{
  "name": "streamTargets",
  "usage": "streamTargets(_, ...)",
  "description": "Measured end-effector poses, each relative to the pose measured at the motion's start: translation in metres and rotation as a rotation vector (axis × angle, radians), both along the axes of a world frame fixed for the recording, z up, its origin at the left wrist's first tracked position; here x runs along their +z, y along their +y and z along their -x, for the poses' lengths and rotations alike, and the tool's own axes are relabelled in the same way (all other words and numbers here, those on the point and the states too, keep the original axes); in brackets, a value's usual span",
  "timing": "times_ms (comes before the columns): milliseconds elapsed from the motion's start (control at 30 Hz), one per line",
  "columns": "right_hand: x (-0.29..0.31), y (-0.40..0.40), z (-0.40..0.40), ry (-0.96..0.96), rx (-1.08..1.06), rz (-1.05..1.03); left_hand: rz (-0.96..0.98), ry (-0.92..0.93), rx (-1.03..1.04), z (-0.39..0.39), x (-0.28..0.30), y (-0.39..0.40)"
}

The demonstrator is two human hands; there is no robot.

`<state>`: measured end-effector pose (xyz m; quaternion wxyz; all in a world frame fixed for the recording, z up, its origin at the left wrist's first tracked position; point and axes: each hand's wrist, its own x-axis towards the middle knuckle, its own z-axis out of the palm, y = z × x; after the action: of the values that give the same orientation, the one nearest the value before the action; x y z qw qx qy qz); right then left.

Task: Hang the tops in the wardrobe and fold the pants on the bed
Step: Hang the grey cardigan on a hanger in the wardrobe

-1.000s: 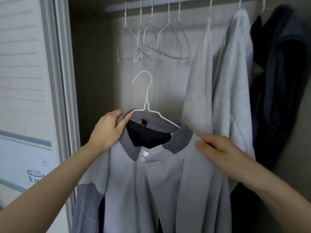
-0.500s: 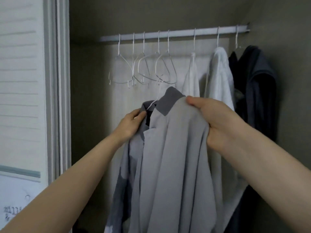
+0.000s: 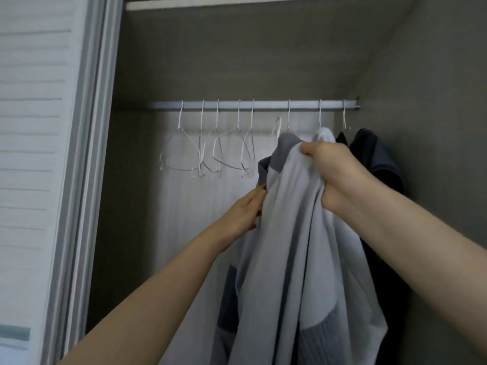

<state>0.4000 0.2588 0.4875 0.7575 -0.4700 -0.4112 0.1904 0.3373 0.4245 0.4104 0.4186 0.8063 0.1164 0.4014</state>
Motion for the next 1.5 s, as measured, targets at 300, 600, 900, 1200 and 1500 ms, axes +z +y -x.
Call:
streamTargets(300, 0.072, 0.077, 0.002, -0.292, -0.251, -0.162, 0.163, -0.173, -0.19, 0.008, 0.007, 0.001)
streamTargets(600, 0.118, 0.151, -0.032, -0.453, -0.471, -0.083, -0.194, -0.078, 0.177, -0.017, 0.003, 0.047)
streamTargets(900, 0.128, 0.189, -0.052, -0.571, -0.536, 0.077, -0.022, -0.154, 0.164, -0.011, 0.002, 0.089)
streamTargets(1200, 0.089, 0.22, -0.043, -0.519, -0.601, 0.146, -0.452, 0.054, 0.59, -0.008, -0.03, 0.103)
streamTargets(1500, 0.004, 0.192, -0.029, -1.436, -1.096, 0.227, -0.399, -0.005, 0.481, 0.009, -0.045, 0.105)
